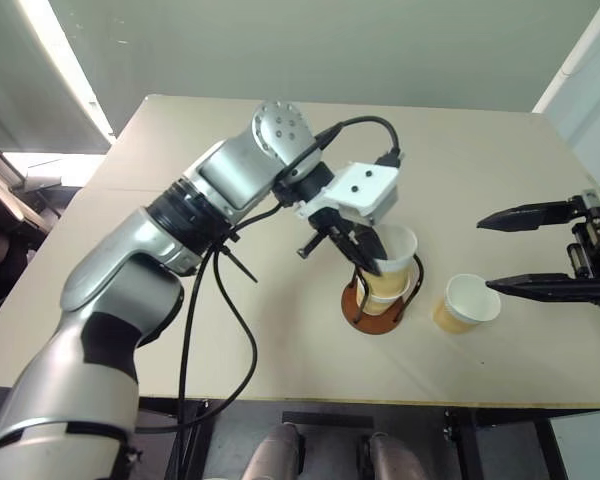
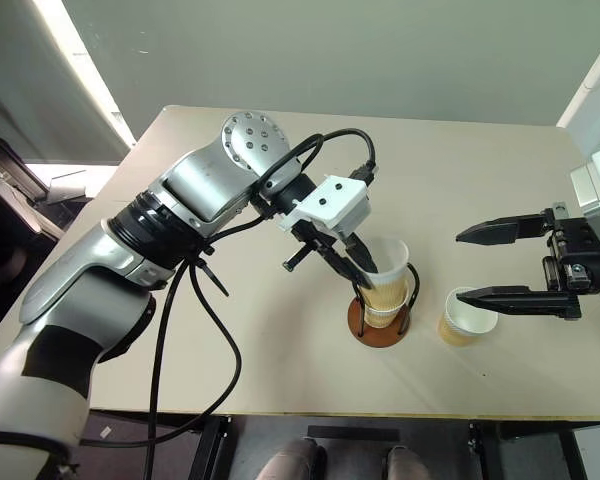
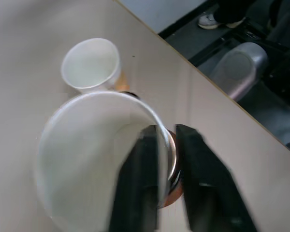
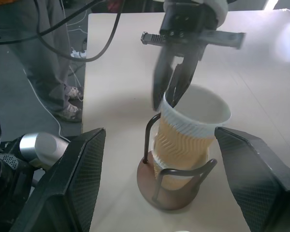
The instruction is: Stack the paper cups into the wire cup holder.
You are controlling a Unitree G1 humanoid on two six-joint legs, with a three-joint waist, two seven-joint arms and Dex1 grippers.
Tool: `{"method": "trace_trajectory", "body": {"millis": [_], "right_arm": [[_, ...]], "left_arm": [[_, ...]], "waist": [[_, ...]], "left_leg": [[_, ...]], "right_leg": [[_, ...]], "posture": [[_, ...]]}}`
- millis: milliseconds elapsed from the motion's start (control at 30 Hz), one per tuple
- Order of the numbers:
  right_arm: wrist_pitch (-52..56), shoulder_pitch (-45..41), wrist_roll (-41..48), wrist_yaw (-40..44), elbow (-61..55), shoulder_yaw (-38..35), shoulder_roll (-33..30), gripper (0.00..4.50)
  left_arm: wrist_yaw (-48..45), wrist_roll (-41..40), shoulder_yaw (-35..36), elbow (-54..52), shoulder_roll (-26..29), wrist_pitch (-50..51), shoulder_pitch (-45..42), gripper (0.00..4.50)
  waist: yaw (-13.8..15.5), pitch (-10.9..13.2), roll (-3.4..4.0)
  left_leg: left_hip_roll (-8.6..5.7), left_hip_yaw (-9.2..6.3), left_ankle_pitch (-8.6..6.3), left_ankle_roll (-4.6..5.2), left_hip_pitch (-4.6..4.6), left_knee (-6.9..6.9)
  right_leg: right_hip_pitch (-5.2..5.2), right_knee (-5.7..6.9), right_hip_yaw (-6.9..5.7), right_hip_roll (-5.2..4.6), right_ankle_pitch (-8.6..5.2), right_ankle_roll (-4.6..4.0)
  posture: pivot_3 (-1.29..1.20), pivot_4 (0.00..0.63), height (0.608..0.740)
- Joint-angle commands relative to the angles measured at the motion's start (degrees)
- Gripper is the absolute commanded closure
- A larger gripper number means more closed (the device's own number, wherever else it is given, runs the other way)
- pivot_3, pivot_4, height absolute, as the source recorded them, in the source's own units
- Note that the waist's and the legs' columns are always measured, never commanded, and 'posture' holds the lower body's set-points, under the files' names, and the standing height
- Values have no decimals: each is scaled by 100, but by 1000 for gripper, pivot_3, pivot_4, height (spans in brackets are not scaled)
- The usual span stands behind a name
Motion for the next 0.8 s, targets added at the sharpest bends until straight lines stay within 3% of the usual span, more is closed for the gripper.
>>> {"method": "trace_trajectory", "body": {"millis": [33, 200, 267, 500, 800], "right_arm": [[-13, -45, 91, 12, -23, -216, -112, 729], [-16, -70, -1, -122, -23, -108, -96, 729], [2, -28, -251, -324, -48, 53, -179, 729], [80, 492, -758, -442, -340, 311, -519, 729], [-392, 1010, -1732, -706, -824, 1114, -532, 729]], "left_arm": [[-190, -84, -2, -144, 111, -41, -104, 2460], [-190, 111, 166, 50, 12, -189, -96, 603], [-135, 144, 690, 364, -233, 32, -182, 53], [34, -164, 2363, 710, -178, 934, -137, 53], [575, -482, 3588, -865, 654, 2425, 958, 53]], "waist": [[0, 0, 0], [3, 0, 0], [8, 0, 0], [5, 1, 2], [0, 0, 2]], "left_leg": [[0, 0, 0, 0, 0, 0], [0, 0, 0, 0, -1, 2], [0, 0, 0, 0, -1, 3], [3, 8, -1, 2, -1, -1], [0, 3, 1, 6, 1, 12]], "right_leg": [[0, 0, 0, 0, 0, 0], [0, 0, 0, 0, 0, 0], [1, 0, 0, 0, 0, 0], [-3, 0, 2, 1, 0, 5], [1, -2, 3, 3, 1, 8]], "posture": [[0, 150, 740], [0, 150, 740], [0, 150, 740], [0, 150, 740], [0, 150, 740]]}}
